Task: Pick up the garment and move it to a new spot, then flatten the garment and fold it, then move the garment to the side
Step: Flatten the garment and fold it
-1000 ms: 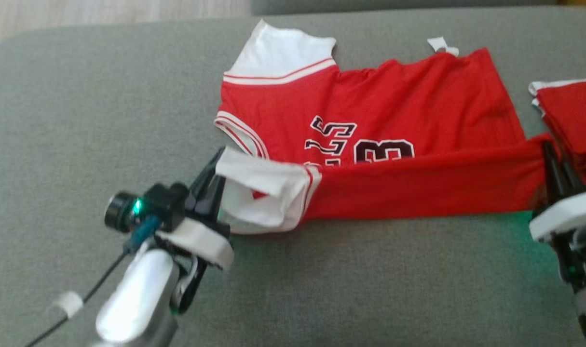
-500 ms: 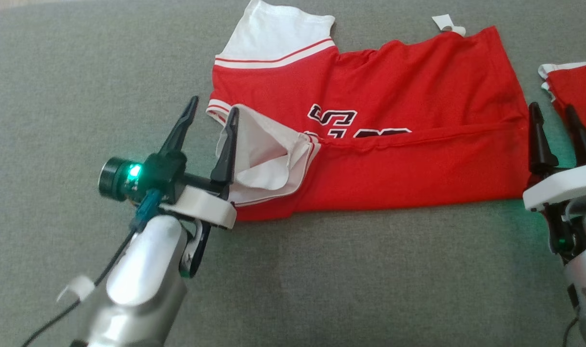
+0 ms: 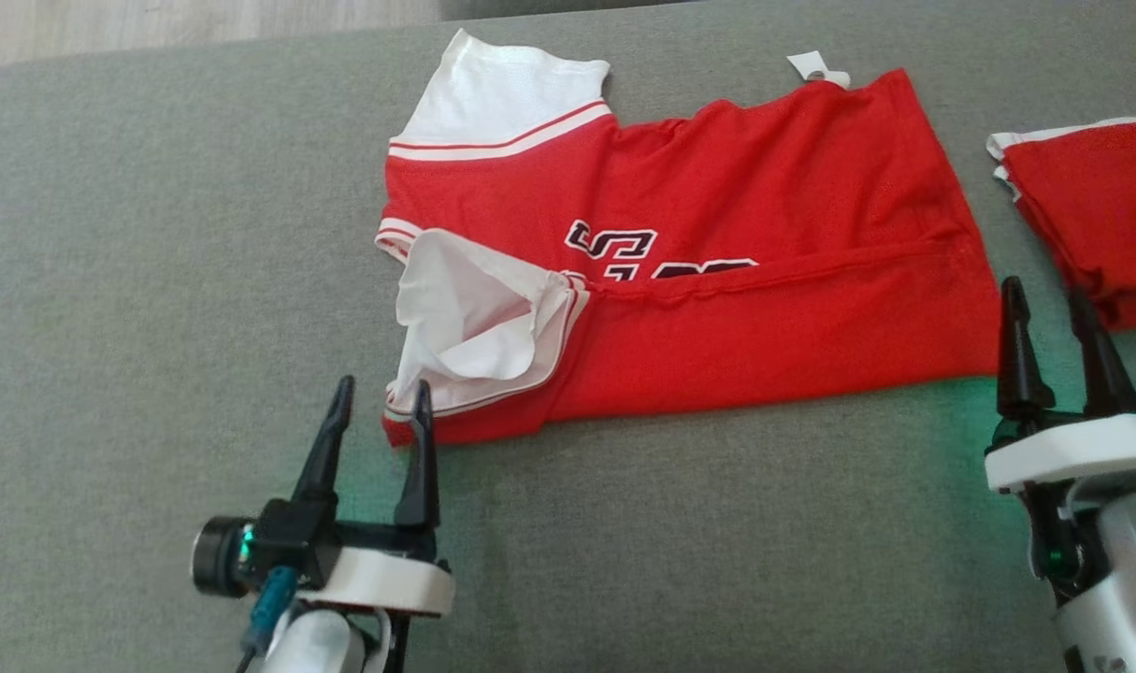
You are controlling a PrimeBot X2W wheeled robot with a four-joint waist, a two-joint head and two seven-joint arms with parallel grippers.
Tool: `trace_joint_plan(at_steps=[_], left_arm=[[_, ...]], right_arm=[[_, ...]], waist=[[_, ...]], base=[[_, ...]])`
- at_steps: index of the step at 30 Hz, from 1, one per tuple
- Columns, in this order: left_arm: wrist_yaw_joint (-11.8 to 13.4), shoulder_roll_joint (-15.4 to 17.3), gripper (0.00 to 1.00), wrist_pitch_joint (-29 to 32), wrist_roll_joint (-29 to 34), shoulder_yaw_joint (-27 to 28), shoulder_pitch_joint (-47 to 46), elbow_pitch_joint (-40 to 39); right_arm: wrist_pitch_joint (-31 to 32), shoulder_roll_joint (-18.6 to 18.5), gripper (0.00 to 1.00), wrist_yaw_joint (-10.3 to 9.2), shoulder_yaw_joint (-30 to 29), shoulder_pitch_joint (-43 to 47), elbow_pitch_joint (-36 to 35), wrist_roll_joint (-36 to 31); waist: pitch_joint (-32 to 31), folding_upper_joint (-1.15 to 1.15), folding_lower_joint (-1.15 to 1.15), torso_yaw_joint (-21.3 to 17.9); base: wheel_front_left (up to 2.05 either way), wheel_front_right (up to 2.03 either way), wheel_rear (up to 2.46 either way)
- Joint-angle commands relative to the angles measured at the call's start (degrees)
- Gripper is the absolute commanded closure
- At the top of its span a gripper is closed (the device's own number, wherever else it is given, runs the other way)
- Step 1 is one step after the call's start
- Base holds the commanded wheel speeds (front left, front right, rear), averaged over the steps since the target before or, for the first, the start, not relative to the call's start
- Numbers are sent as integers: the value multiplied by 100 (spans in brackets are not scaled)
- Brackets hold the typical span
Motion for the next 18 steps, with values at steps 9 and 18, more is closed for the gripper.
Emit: trace_joint_plan(at_steps=[9,18], left_arm=[[-311,66,0,-45,237,332,-289,835],[-590,-14,19,-45,190,415,-916,1831]], right_arm=[[-62,-17,0,-4,34,19,-268,-69],[33,-46,0,-4,204,-131,143,2]], waist=[[2,0,1,-120],[95,0,1,-71]], base=[[0,0,0],[0,0,0]])
